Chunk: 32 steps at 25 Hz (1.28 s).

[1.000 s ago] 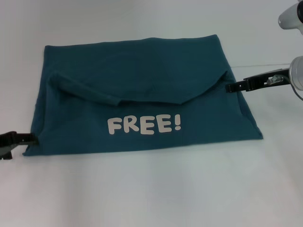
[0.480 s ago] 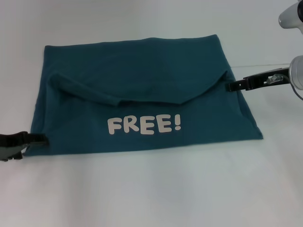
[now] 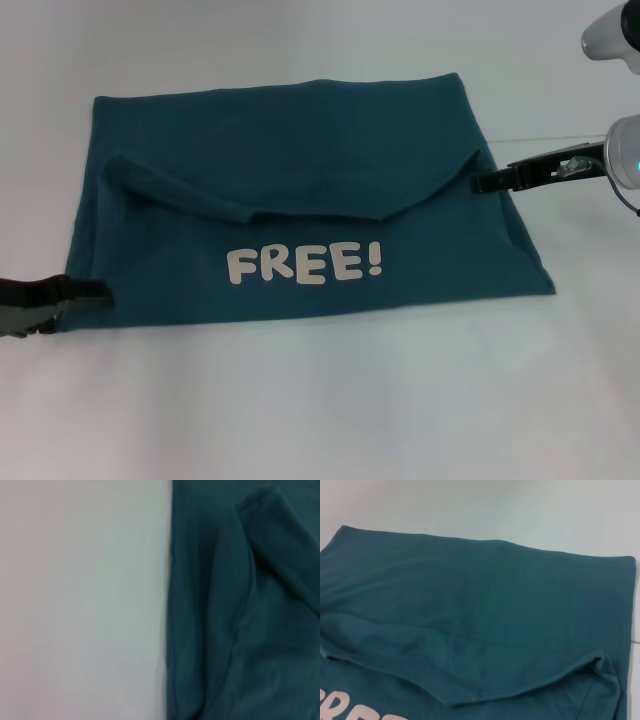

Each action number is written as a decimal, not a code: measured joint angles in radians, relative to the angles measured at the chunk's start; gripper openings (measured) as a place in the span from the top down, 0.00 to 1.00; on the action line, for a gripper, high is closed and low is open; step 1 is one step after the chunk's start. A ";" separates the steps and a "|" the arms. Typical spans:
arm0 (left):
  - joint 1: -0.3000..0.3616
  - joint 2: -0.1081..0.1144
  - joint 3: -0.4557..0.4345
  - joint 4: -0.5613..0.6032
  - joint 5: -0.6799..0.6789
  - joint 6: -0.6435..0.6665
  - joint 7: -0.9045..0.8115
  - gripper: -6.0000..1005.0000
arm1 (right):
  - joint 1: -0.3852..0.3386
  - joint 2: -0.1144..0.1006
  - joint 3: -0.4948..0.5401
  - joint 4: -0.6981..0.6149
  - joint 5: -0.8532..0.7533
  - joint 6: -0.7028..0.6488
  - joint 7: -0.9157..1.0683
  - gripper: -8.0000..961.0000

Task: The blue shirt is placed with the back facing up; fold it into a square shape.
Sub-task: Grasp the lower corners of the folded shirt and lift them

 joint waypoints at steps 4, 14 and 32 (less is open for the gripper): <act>-0.008 0.000 0.001 -0.009 0.000 0.000 0.004 0.14 | 0.001 0.000 -0.001 0.000 0.000 0.000 0.000 0.05; -0.021 -0.004 0.005 -0.024 0.000 -0.019 0.048 0.15 | 0.001 0.000 -0.002 0.000 0.000 0.000 0.000 0.05; -0.026 -0.010 0.058 -0.037 0.000 -0.058 0.091 0.74 | -0.017 -0.002 -0.001 -0.019 -0.001 -0.055 0.023 0.05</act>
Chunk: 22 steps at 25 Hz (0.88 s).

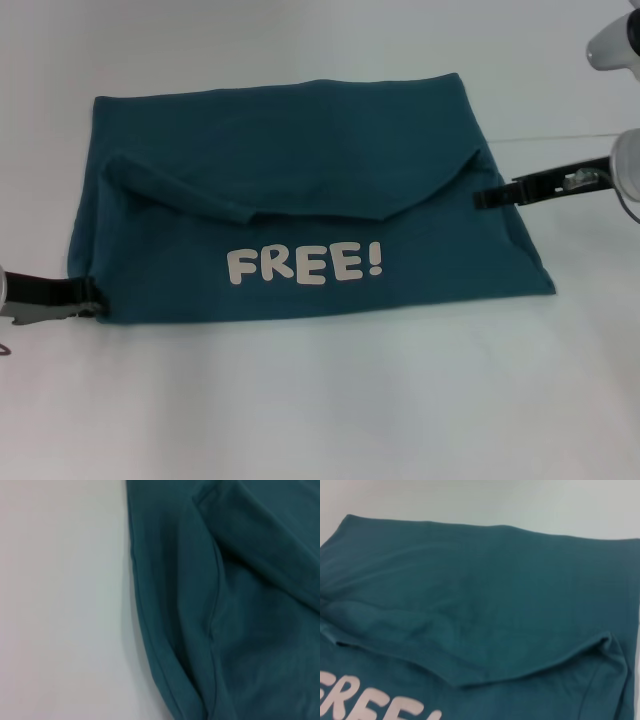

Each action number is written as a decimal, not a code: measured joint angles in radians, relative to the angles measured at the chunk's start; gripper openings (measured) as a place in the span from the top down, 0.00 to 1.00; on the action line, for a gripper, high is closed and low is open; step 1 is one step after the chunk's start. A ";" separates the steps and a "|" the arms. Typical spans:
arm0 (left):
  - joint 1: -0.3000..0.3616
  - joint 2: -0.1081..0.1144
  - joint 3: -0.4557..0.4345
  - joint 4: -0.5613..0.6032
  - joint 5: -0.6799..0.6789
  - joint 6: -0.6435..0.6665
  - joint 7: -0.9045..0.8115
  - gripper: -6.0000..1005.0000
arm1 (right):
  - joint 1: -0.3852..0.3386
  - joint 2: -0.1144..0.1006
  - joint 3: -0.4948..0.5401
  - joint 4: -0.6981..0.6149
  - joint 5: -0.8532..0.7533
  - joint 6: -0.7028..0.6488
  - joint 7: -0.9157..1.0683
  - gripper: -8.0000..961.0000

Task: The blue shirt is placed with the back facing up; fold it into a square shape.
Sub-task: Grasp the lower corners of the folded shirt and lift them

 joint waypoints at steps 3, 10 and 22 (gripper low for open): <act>-0.002 -0.001 0.012 0.000 0.000 -0.001 0.000 0.79 | -0.011 -0.004 0.001 -0.040 -0.033 -0.053 0.044 0.05; -0.009 -0.009 0.044 0.009 0.000 -0.002 0.008 0.87 | -0.034 -0.003 0.001 -0.176 -0.226 -0.273 0.208 0.05; -0.025 -0.009 0.050 0.005 0.000 -0.007 0.011 0.87 | -0.104 0.003 0.000 -0.168 -0.229 -0.276 0.250 0.05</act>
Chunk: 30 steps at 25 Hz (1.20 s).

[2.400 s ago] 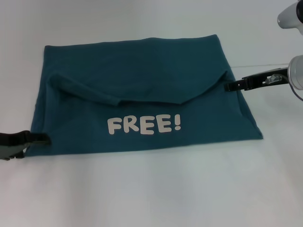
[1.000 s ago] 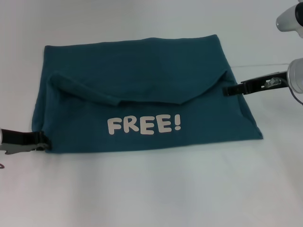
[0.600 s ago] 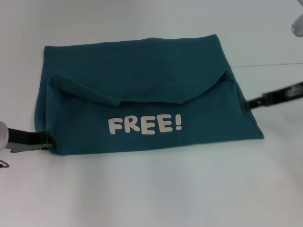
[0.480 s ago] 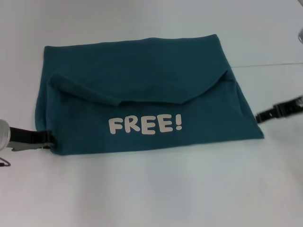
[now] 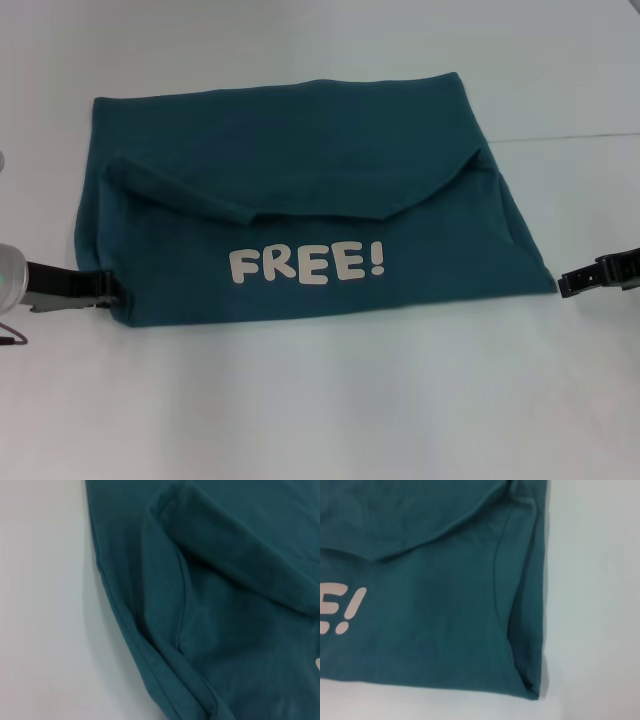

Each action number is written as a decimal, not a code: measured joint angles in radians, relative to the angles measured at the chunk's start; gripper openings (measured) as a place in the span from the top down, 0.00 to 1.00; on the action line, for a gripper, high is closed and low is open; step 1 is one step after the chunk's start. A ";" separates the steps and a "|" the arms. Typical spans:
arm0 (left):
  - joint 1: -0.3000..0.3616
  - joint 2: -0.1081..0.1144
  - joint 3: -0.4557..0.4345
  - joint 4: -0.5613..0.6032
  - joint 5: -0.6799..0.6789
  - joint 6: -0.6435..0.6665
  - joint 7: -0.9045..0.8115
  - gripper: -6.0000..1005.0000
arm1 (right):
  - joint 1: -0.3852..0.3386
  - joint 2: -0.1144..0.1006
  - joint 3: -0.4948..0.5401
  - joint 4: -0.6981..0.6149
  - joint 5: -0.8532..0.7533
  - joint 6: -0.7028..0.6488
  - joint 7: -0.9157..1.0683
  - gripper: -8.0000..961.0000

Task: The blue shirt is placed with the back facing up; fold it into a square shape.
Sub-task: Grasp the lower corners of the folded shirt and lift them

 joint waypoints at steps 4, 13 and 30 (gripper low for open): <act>-0.001 0.000 0.000 -0.002 0.000 0.000 0.000 0.87 | -0.001 0.000 0.001 0.054 0.022 0.070 0.000 0.05; 0.003 0.000 0.000 -0.004 0.000 0.000 0.000 0.87 | 0.011 -0.004 0.002 0.138 0.057 0.154 -0.003 0.11; 0.003 -0.003 0.002 -0.009 0.000 -0.002 0.003 0.87 | 0.039 -0.003 -0.001 0.235 0.057 0.239 -0.010 0.33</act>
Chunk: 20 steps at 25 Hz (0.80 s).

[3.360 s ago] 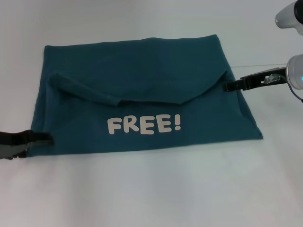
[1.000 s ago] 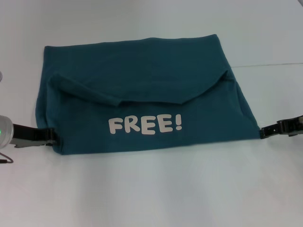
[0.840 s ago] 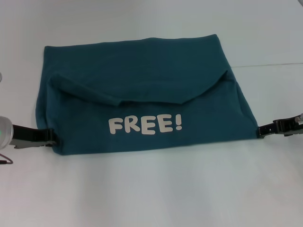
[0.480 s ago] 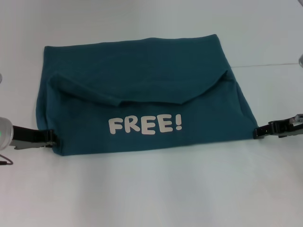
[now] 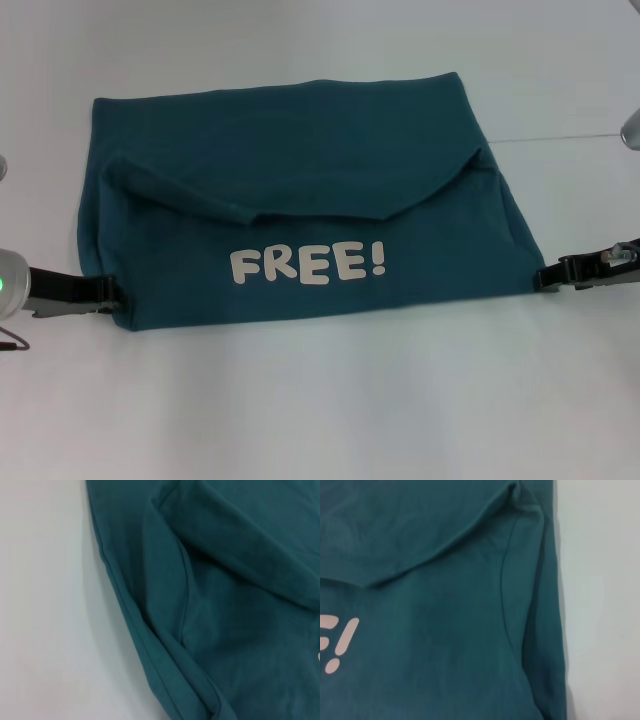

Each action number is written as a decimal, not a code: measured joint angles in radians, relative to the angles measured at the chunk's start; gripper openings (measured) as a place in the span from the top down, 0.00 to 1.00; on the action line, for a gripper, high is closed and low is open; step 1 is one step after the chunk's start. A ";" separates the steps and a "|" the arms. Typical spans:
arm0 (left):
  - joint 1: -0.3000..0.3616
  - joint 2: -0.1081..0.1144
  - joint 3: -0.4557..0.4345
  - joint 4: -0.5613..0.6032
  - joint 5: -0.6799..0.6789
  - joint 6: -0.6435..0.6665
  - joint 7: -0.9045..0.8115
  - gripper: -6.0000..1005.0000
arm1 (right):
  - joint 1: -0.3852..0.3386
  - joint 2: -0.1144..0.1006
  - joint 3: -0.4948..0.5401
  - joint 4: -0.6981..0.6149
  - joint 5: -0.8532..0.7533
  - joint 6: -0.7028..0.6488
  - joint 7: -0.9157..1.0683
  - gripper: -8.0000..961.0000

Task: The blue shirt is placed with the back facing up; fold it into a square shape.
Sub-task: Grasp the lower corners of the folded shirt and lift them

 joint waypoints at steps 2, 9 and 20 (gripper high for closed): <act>0.000 0.000 0.000 0.000 0.000 0.000 0.000 0.87 | 0.004 0.000 0.000 0.011 0.000 0.010 -0.004 0.35; 0.001 0.000 0.000 -0.002 0.000 0.000 0.001 0.87 | 0.021 0.000 0.000 0.053 0.000 0.038 -0.015 0.35; -0.002 -0.002 0.000 -0.006 0.000 0.000 0.008 0.87 | 0.041 -0.003 0.000 0.090 -0.006 0.070 -0.013 0.36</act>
